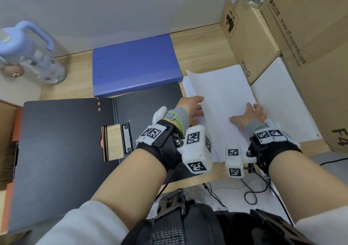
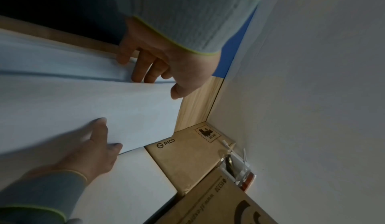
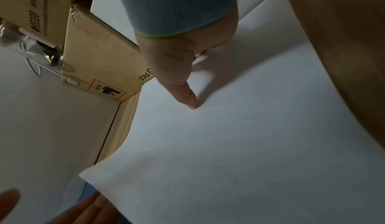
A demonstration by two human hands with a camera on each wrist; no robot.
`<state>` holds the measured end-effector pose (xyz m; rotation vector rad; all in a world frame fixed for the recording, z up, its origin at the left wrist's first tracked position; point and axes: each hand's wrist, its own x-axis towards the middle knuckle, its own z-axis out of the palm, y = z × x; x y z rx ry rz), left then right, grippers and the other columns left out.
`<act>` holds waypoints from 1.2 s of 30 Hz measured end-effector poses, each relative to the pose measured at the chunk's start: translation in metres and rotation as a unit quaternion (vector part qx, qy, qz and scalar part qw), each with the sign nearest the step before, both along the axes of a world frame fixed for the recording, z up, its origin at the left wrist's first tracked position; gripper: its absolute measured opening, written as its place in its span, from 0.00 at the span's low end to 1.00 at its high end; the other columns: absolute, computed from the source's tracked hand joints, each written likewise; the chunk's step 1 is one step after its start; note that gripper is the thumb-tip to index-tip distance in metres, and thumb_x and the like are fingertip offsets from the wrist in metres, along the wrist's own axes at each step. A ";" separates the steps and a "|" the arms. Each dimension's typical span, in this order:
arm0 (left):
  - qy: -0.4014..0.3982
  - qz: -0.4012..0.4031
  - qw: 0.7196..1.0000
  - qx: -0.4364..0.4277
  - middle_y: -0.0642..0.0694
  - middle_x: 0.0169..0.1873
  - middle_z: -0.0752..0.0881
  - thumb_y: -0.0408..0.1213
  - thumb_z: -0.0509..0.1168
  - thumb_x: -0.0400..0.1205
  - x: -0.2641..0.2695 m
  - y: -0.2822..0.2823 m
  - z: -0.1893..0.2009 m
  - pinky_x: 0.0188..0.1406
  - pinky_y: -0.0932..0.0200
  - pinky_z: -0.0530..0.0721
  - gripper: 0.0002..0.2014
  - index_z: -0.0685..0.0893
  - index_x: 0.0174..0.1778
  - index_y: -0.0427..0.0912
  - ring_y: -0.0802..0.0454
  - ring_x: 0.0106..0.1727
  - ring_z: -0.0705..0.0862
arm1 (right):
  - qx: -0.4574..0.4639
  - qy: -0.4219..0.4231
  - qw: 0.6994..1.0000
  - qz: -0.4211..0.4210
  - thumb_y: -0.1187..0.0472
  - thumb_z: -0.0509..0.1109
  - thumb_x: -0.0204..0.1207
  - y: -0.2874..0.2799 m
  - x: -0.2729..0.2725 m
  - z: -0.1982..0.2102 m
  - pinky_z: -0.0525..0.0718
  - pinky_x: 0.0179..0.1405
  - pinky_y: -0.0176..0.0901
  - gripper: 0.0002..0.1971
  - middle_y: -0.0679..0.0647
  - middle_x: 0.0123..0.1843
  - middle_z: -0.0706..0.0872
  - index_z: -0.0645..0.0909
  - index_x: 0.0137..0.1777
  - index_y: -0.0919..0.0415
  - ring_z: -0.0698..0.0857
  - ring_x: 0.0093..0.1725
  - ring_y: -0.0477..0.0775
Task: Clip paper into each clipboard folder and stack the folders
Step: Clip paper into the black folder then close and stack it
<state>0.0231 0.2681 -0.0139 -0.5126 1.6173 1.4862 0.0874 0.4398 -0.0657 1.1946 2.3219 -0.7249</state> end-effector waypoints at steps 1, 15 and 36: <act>0.004 -0.008 1.000 -0.002 0.45 0.43 0.84 0.38 0.60 0.85 0.002 0.002 -0.002 0.49 0.50 0.79 0.13 0.77 0.63 0.38 0.48 0.42 0.83 | -0.004 0.001 1.000 0.001 0.53 0.70 0.75 0.001 0.001 0.001 0.55 0.81 0.54 0.42 0.52 0.84 0.47 0.51 0.84 0.55 0.48 0.83 0.57; 0.064 -0.077 0.995 -0.004 0.47 0.37 0.80 0.18 0.49 0.81 0.018 0.007 -0.023 0.19 0.64 0.84 0.25 0.72 0.69 0.46 0.50 0.33 0.81 | -0.019 0.062 0.997 -0.052 0.54 0.67 0.75 -0.008 0.003 0.011 0.54 0.80 0.56 0.38 0.54 0.84 0.50 0.54 0.83 0.53 0.48 0.83 0.59; 0.283 0.144 0.948 -0.001 0.54 0.45 0.86 0.25 0.54 0.84 -0.011 -0.177 0.008 0.38 0.61 0.84 0.16 0.77 0.60 0.49 0.53 0.43 0.84 | -0.350 0.384 0.853 -0.039 0.69 0.66 0.78 -0.118 -0.063 0.063 0.82 0.65 0.61 0.11 0.58 0.53 0.87 0.78 0.45 0.50 0.85 0.53 0.58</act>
